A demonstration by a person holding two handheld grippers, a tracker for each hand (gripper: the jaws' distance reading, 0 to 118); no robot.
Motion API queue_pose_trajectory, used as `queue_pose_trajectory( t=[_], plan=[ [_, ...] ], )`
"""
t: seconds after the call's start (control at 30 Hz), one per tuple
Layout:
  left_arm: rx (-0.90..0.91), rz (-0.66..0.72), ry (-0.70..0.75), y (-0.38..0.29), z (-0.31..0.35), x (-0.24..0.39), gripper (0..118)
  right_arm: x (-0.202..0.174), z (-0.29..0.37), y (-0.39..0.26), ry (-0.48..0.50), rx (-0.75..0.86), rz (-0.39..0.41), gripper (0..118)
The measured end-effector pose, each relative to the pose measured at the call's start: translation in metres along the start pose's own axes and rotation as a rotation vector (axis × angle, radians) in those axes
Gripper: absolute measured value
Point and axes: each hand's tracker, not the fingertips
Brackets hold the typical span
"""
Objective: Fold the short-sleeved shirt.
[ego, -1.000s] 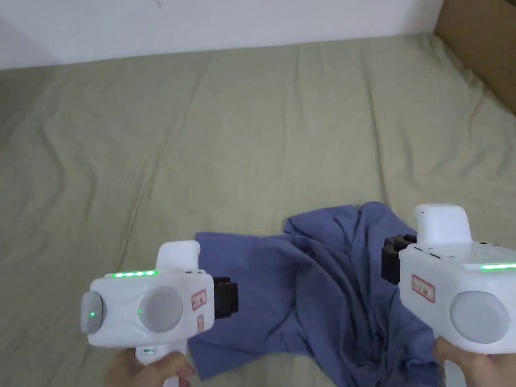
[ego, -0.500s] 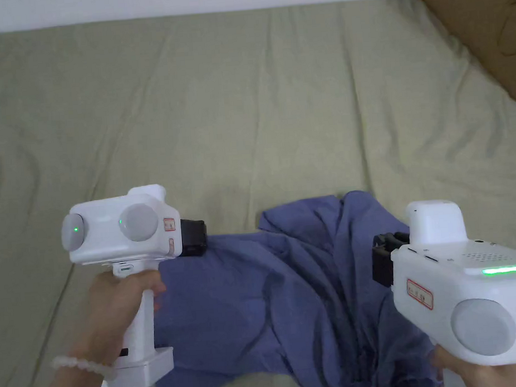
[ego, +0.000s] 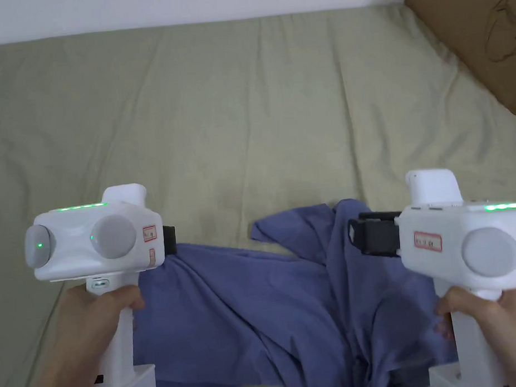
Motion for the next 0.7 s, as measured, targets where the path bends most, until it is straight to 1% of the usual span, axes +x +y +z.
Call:
queue_pose_trajectory(
  t=[0.03,0.17,0.27,0.33,0.37,0.4,0.43,0.47,0.5,0.53,0.57,0.6,0.67,0.7],
  plan=[
    [0.003,-0.001,-0.013,0.001,0.003,-0.002,7,0.004,-0.007,0.011,0.004,-0.015,0.004,90],
    [0.017,-0.029,-0.004,0.001,0.012,0.002,7,0.010,-0.039,0.042,0.020,-0.077,0.011,90],
    [0.021,-0.030,-0.001,-0.001,0.016,0.003,7,0.010,-0.070,0.052,0.015,-0.122,0.016,90],
    [0.019,-0.029,-0.001,-0.002,0.015,0.001,7,0.011,-0.097,0.050,0.036,-0.194,0.024,89],
    [0.016,-0.033,0.000,-0.002,0.015,0.001,7,0.010,-0.111,0.046,0.032,-0.237,0.033,83],
    [0.011,-0.035,0.001,-0.003,0.015,0.001,7,0.011,-0.124,0.041,0.017,-0.281,0.051,72],
    [0.006,-0.032,0.001,-0.003,0.014,-0.001,7,0.011,-0.135,0.035,-0.005,-0.317,0.079,71],
    [0.003,-0.027,0.000,-0.004,0.014,-0.003,7,0.013,-0.132,0.033,-0.007,-0.274,0.084,66],
    [0.000,-0.022,-0.001,-0.005,0.015,-0.004,7,0.010,-0.121,0.037,0.003,-0.263,0.071,51],
    [-0.001,-0.017,-0.004,-0.006,0.017,-0.005,7,0.009,-0.115,0.040,0.005,-0.253,0.089,3],
    [0.000,-0.016,-0.006,-0.006,0.017,-0.006,7,0.008,-0.111,0.042,-0.045,-0.232,0.161,3],
    [0.000,-0.016,-0.004,-0.006,0.017,-0.005,7,0.009,-0.110,0.041,-0.095,-0.211,0.202,3],
    [-0.003,-0.013,0.007,-0.008,0.020,-0.005,7,0.017,-0.101,0.040,-0.001,-0.259,0.107,3],
    [-0.003,-0.012,0.007,-0.009,0.023,-0.005,7,0.018,-0.097,0.040,-0.029,-0.237,0.103,3]
  ],
)
